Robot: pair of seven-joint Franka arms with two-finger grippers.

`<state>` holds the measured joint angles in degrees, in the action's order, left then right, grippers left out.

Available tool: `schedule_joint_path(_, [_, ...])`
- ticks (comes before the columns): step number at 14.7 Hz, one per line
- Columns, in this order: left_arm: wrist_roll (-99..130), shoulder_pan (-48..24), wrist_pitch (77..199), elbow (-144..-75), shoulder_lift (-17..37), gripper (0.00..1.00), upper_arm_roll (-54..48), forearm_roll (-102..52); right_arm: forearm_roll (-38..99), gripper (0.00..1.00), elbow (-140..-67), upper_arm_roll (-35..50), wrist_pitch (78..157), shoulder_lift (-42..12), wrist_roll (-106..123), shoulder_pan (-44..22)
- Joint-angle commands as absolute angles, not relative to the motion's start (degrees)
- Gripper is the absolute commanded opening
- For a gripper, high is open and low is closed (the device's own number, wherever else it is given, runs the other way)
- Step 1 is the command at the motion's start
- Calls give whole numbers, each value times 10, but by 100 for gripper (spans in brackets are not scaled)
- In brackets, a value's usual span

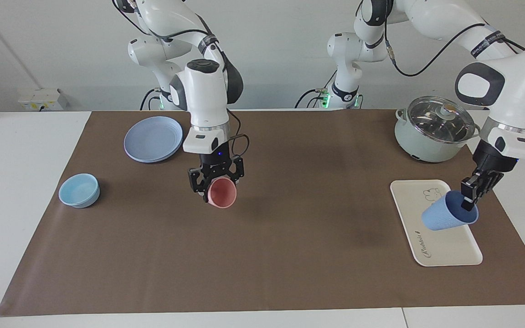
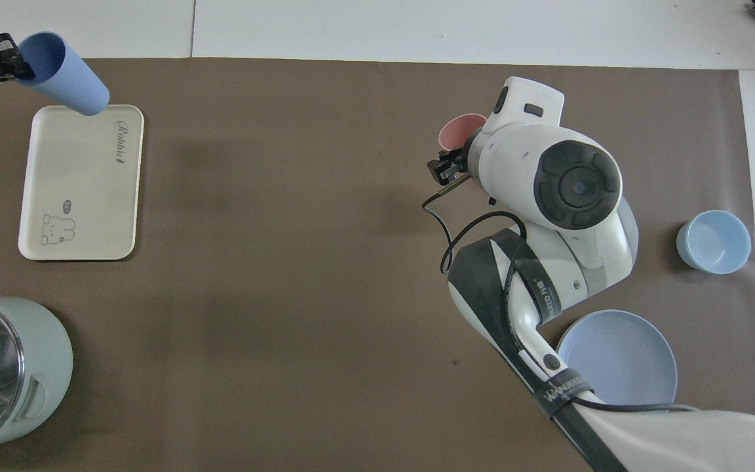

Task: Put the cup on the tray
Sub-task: 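Carry the blue cup to the tray while the right gripper returns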

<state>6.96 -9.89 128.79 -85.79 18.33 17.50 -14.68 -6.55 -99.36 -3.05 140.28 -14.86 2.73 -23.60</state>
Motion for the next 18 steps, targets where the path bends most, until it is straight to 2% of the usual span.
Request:
schedule_joint_path(1, [-12, -82, 1392, -1017, 106, 0, 168, -143, 37, 0, -990, -25, 1426, -146, 134, -195])
schedule_joint_path(4, [-75, -51, 1411, -1052, 104, 0, 166, -147, 160, 0, -990, -25, 1427, -143, 255, -151])
schedule_joint_path(9, [-90, -50, 1512, -1121, 113, 0, 162, -197, 359, 0, -995, -26, 1423, -142, 448, -83])
schedule_joint_path(14, [-133, -49, 1545, -1122, 155, 0, 160, -239, 529, 0, -1001, -26, 1421, -160, 627, -43])
schedule_joint_path(18, [-241, -40, 1551, -1122, 174, 0, 162, -343, 636, 0, -1017, -26, 1413, -175, 758, -14])
